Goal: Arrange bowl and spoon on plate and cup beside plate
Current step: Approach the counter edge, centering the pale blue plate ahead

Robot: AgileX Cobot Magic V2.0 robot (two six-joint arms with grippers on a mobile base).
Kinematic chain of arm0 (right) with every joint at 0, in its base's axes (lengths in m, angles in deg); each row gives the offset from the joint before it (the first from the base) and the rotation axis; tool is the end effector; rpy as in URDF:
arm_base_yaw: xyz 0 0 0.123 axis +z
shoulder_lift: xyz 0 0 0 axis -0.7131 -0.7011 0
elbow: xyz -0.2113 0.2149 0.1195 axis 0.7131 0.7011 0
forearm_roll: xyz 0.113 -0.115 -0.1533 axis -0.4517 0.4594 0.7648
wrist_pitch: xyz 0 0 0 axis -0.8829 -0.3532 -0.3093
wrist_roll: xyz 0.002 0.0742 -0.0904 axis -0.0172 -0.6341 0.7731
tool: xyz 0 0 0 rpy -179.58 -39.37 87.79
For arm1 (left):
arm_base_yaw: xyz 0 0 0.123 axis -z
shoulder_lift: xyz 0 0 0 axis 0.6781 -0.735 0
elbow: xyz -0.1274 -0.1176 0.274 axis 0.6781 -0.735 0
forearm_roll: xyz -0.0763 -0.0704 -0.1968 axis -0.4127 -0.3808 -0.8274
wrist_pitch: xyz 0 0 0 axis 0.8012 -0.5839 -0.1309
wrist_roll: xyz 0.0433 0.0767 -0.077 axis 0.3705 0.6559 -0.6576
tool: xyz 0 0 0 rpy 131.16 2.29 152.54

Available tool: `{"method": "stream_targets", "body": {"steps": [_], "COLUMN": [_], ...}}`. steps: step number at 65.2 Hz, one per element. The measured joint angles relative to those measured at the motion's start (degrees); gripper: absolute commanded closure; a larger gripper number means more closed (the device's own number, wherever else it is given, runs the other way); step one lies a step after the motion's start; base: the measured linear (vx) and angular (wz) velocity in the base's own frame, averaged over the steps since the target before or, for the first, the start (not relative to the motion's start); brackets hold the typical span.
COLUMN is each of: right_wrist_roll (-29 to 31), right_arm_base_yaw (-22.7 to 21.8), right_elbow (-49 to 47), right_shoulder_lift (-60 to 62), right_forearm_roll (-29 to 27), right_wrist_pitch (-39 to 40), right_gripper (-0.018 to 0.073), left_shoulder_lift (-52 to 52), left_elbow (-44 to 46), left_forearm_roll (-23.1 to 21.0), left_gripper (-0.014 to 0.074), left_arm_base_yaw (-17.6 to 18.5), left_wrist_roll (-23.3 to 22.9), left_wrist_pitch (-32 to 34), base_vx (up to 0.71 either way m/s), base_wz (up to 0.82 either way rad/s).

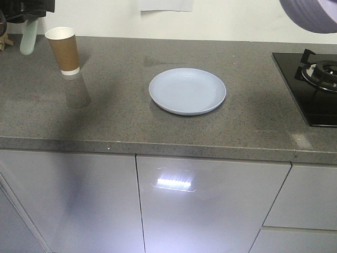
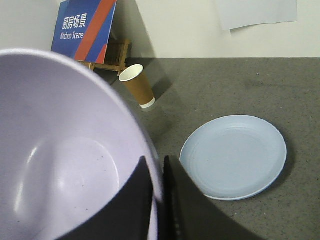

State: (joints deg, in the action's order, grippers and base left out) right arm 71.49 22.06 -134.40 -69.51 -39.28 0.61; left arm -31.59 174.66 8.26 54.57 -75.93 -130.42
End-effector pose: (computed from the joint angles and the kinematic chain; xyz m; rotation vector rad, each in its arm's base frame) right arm 0.2797 -0.0092 0.4975 -0.2651 1.9000 0.8254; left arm 0.2905 -0.0693 0.4846 0.2136 2.0816 -0.2228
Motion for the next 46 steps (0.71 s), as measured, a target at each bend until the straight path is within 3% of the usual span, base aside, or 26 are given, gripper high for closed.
{"method": "stream_targets", "body": {"steps": [46], "right_wrist_roll": [0.0], "right_arm_base_yaw": [0.0], "right_elbow": [0.0], "right_shoulder_lift": [0.0], "right_forearm_roll": [0.0], "right_wrist_pitch": [0.0], "right_gripper": [0.0565], "left_shoulder_lift": [0.0], "left_elbow": [0.0], "left_forearm_roll": [0.0], "left_gripper": [0.0603], "left_arm_base_yaw": [0.0], "left_wrist_roll": [0.0], "left_wrist_pitch": [0.0], "base_vx": [0.05], "base_wz": [-0.01]}}
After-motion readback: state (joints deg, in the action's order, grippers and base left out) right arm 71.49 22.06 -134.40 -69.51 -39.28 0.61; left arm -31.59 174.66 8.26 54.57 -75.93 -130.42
